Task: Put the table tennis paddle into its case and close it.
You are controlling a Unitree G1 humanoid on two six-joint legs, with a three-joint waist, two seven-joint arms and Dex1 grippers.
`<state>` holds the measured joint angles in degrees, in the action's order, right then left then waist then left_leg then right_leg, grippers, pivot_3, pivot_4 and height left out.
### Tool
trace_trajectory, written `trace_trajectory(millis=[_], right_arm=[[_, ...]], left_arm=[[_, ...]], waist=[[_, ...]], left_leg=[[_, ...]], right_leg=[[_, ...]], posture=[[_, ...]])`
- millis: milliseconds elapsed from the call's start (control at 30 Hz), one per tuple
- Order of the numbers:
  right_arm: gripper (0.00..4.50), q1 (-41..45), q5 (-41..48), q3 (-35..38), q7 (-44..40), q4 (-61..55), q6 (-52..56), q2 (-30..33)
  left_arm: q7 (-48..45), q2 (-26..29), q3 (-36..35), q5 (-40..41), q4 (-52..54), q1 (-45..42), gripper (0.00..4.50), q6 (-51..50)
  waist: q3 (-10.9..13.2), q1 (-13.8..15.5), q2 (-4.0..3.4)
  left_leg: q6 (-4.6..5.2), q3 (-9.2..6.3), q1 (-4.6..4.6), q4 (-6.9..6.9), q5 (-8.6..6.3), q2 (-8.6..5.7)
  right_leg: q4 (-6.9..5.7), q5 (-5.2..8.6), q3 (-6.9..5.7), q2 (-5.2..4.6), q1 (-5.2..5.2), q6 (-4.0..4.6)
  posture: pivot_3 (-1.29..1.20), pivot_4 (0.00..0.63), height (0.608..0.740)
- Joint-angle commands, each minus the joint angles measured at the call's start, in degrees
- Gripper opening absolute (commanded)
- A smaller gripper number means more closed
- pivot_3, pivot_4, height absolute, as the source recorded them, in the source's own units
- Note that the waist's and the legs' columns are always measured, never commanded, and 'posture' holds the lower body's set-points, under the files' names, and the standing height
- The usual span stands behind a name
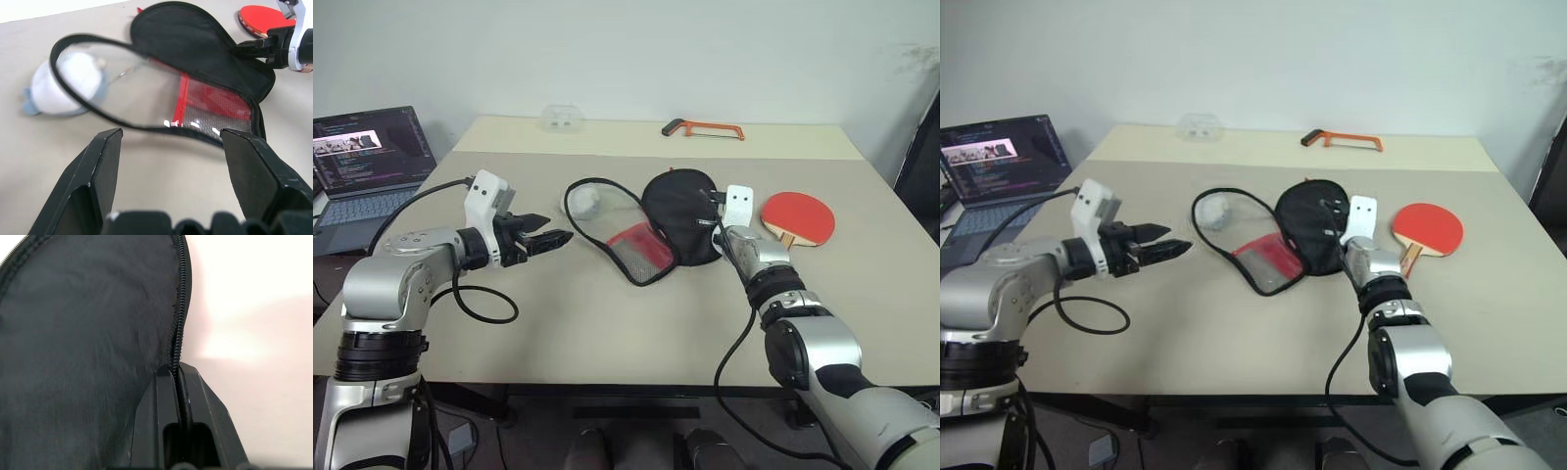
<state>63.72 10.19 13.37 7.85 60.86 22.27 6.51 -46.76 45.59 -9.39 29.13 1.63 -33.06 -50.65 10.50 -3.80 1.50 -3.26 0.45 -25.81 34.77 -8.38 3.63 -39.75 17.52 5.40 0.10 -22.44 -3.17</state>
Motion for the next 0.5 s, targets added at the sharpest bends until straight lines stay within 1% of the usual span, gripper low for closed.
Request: trace_trajectory(millis=[33,267,500], right_arm=[[0.03,2.4,0.2,2.2,3.4,2.1,-3.5,2.3],[0.03,3.8,0.2,3.5,5.4,5.7,-6.3,3.0],[0.03,4.8,0.3,3.1,1.0,5.1,-6.5,2.3]], left_arm=[[0.5,-0.2,-1.0,0.7,1.4,-1.2,3.49,0.7],[0.9,-1.1,-0.7,0.7,1.9,-1.4,3.49,0.6],[0.7,-0.9,-0.5,0.4,0.9,-1.9,3.49,1.1]], waist=[[0.0,0.0,0.00],[0.0,-0.1,0.00],[0.0,-0.5,0.00]], left_leg=[[0.00,0.00,0.00,-0.01,0.00,0.00],[0.00,0.00,0.00,-0.03,0.00,-0.01],[0.00,0.00,0.00,-0.04,0.00,-0.01]], right_leg=[[0.01,0.00,0.00,0.00,0.00,0.00],[0.03,0.00,0.00,-0.01,0.01,0.00],[0.04,0.00,0.00,0.00,0.01,0.00]], posture=[[0.00,0.150,0.740],[0.00,0.150,0.740],[0.00,0.150,0.740]])
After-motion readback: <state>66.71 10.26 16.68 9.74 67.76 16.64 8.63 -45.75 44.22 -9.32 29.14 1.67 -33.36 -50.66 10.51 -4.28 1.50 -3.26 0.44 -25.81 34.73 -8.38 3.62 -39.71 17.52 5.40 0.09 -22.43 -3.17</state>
